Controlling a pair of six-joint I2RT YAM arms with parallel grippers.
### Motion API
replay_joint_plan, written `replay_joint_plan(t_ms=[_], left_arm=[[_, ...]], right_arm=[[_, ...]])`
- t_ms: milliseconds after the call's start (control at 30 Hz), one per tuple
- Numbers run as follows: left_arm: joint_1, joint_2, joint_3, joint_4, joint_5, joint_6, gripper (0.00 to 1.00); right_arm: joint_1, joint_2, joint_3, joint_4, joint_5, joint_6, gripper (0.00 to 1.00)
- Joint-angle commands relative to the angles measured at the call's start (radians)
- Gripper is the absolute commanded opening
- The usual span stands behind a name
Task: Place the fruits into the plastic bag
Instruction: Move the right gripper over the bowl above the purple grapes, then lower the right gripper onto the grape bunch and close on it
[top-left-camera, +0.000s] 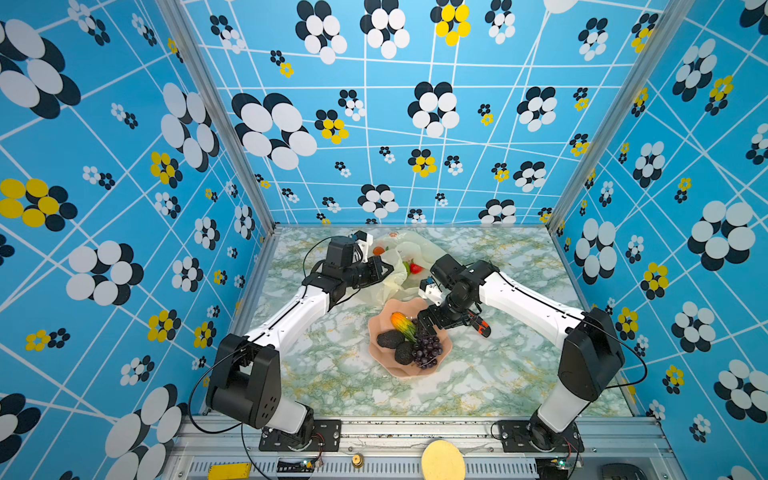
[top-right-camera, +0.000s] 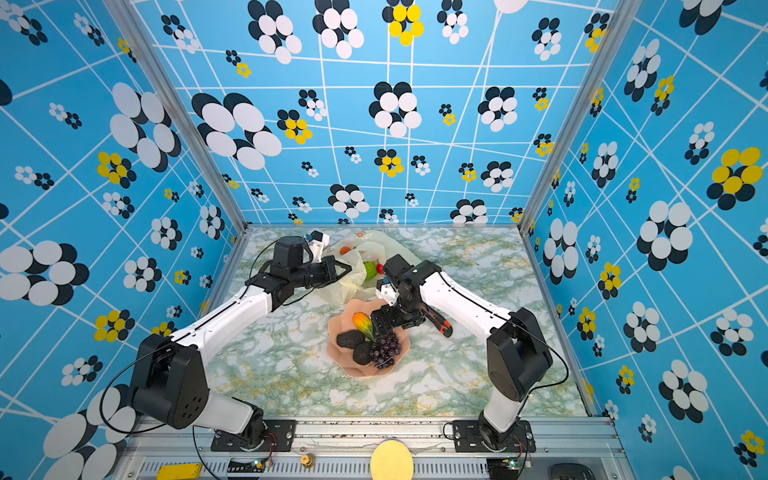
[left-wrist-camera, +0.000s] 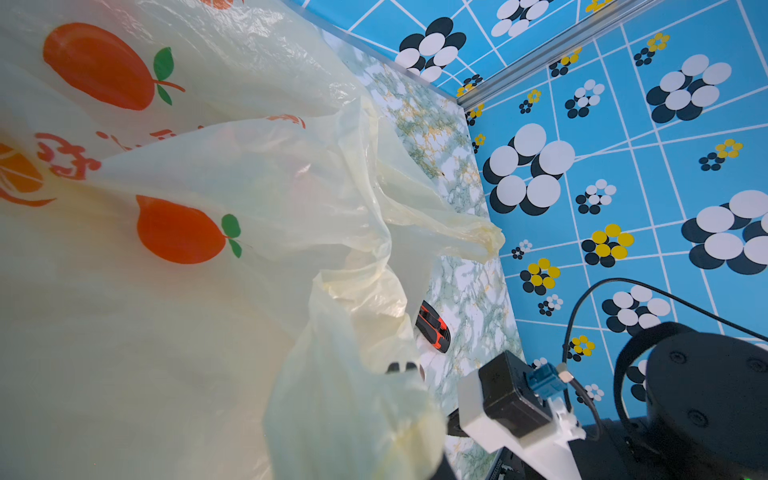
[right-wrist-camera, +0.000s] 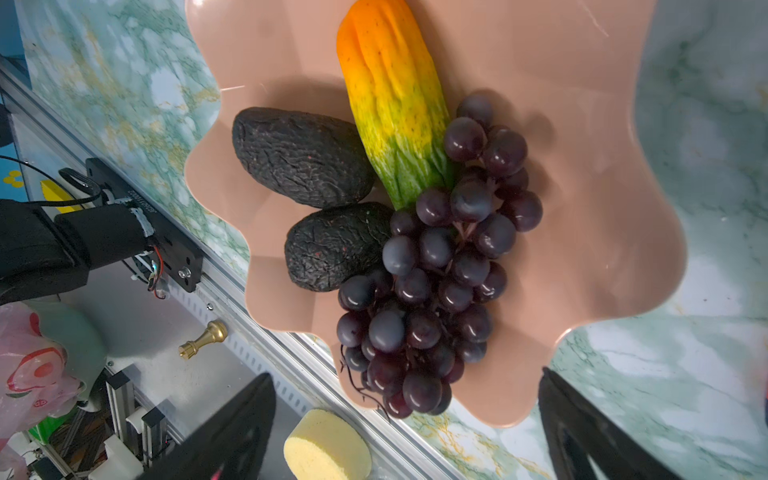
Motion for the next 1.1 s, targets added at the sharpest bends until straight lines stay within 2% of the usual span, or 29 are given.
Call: replay_joint_plan(t_ms=[0,533,1067], left_arm=[[0.013,-0.021,-0.016,0.003,0.005,0.017,0.0],[0.013,-0.014,-0.025,0.017,0.007,0.009,0.0],[0.015,-0.008,-0.018,0.016,0.011,0.007,0.0]], right_arm=[[0.012,0.023,0.015,-0.044,0.0,0.021,0.99],[0.037,0.068,-0.035,-0.025,-0.031,0.055,0.93],[0.049,0.142,-0.035,-0.021,-0.028,0.045,0.92]])
